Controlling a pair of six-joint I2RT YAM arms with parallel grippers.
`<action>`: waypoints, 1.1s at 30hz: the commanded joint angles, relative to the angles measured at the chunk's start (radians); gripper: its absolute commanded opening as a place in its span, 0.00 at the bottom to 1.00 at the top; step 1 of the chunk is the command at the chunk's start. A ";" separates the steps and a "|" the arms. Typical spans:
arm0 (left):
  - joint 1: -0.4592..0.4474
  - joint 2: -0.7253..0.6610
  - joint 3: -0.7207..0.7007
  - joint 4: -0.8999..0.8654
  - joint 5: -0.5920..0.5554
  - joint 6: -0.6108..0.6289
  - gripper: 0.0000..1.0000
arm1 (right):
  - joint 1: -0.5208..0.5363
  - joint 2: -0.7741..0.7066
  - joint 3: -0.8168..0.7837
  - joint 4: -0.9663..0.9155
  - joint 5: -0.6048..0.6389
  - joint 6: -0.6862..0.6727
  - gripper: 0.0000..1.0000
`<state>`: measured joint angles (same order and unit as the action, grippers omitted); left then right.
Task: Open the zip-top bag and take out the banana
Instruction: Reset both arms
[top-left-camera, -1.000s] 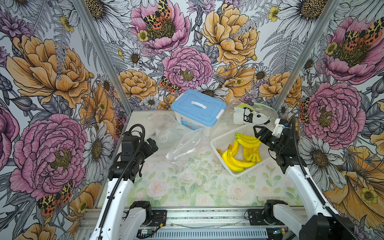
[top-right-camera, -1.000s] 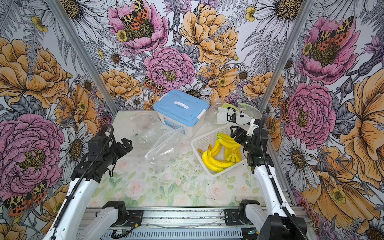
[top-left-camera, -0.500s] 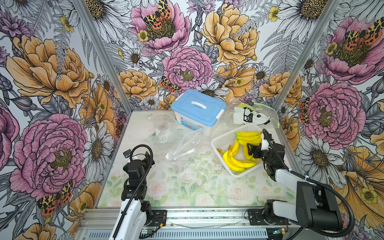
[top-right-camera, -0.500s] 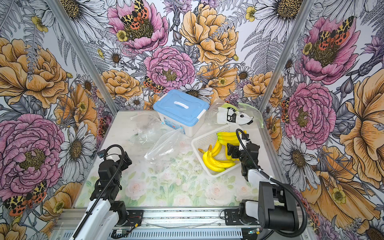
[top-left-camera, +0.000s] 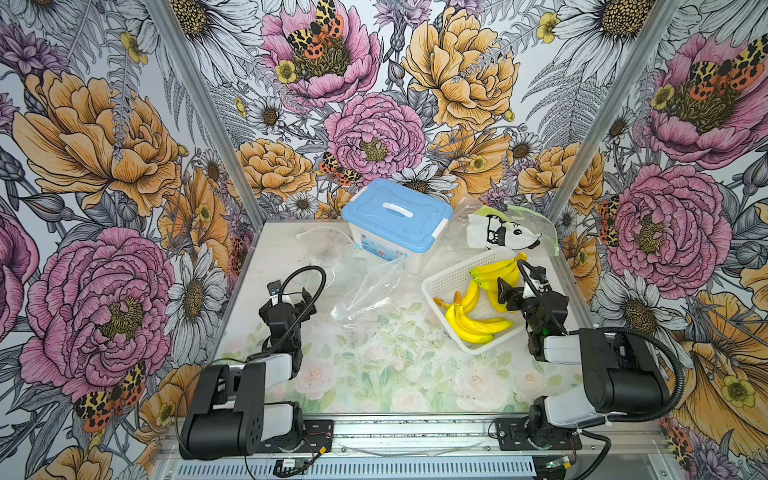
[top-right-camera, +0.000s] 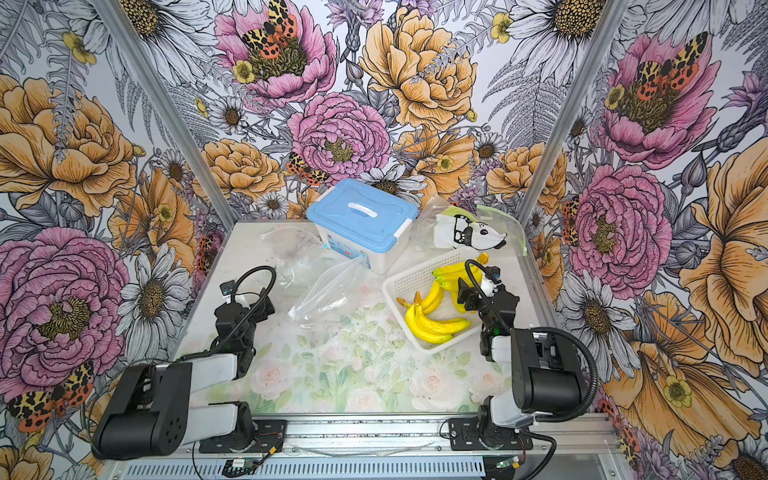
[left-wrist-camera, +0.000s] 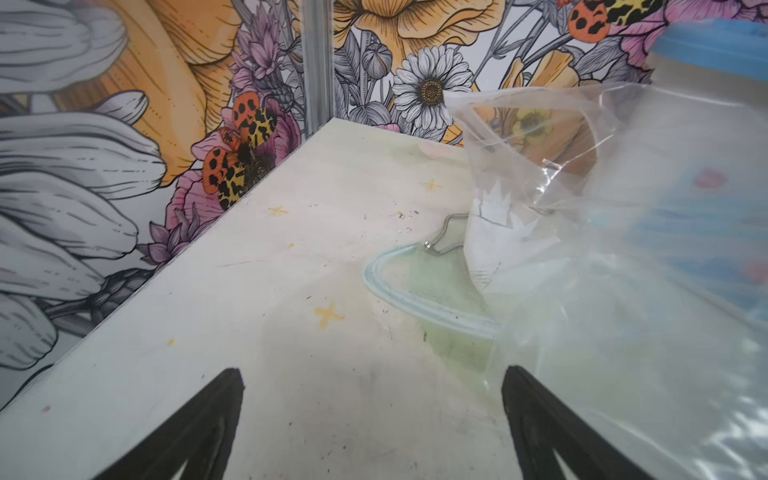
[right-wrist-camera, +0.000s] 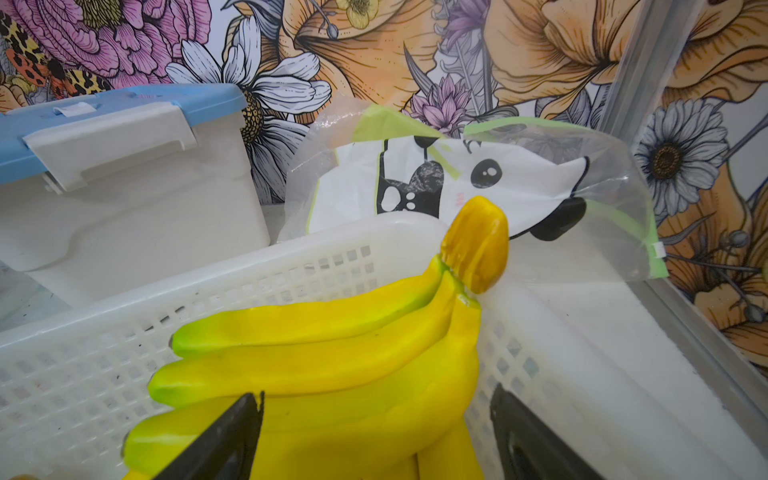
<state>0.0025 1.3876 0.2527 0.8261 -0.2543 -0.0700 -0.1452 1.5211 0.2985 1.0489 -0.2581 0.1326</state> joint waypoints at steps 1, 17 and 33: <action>-0.045 0.120 0.021 0.266 0.034 0.099 0.99 | 0.001 0.023 -0.033 0.082 0.044 0.001 0.92; -0.030 0.160 0.116 0.126 -0.008 0.066 0.99 | 0.072 0.021 0.094 -0.169 0.160 -0.049 1.00; -0.025 0.159 0.119 0.120 0.003 0.064 0.99 | 0.089 0.009 -0.011 0.005 0.414 0.021 0.99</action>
<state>-0.0204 1.5501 0.3565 0.9451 -0.2543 -0.0181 -0.0601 1.5337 0.3382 0.9379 0.0353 0.1188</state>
